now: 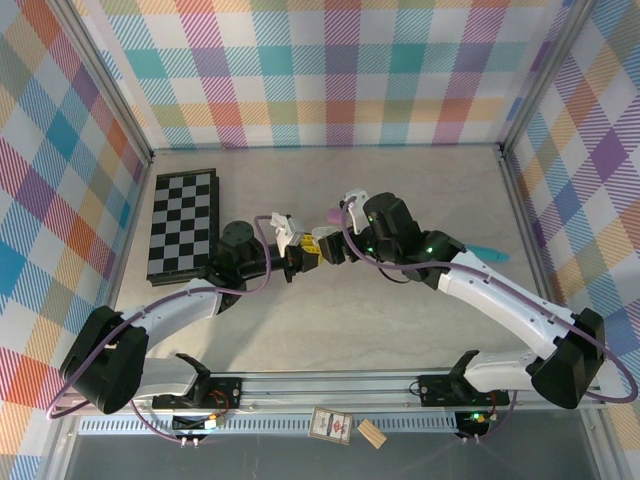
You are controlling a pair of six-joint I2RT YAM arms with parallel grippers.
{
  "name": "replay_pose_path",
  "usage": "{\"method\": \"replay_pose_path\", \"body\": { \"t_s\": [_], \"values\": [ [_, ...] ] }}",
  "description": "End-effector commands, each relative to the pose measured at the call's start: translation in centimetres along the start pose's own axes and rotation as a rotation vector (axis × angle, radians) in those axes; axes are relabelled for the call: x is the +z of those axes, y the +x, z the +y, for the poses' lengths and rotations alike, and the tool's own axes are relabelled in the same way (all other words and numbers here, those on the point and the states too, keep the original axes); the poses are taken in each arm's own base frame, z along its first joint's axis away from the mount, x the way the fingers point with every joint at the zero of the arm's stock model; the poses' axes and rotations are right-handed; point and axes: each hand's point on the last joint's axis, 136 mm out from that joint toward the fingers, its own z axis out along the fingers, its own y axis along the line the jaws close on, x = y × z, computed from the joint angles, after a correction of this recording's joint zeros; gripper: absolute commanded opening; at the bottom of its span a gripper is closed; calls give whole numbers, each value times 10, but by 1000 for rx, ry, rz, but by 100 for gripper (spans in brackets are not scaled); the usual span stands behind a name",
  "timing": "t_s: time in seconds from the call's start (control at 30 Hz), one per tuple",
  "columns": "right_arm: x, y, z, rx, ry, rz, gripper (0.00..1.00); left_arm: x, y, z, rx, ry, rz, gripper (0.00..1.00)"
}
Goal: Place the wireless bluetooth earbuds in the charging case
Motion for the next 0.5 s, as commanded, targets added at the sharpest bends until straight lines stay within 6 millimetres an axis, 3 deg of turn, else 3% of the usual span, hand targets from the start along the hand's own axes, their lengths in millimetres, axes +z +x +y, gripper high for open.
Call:
{"method": "replay_pose_path", "body": {
  "t_s": [0.0, 0.13, 0.33, 0.47],
  "values": [
    [3, -2, -10, 36, 35, -11, 84, -4, -21, -12, 57, 42, -55, 18],
    [-5, -4, -10, 38, 32, -27, 84, -4, -22, -12, 59, 40, -58, 19],
    [-24, -20, 13, 57, -115, -87, 87, -4, -17, -9, 98, 32, -57, 19],
    [-28, -26, 11, 97, -120, -86, 88, -5, -18, -9, 137, 31, -66, 19]
  ]
}}
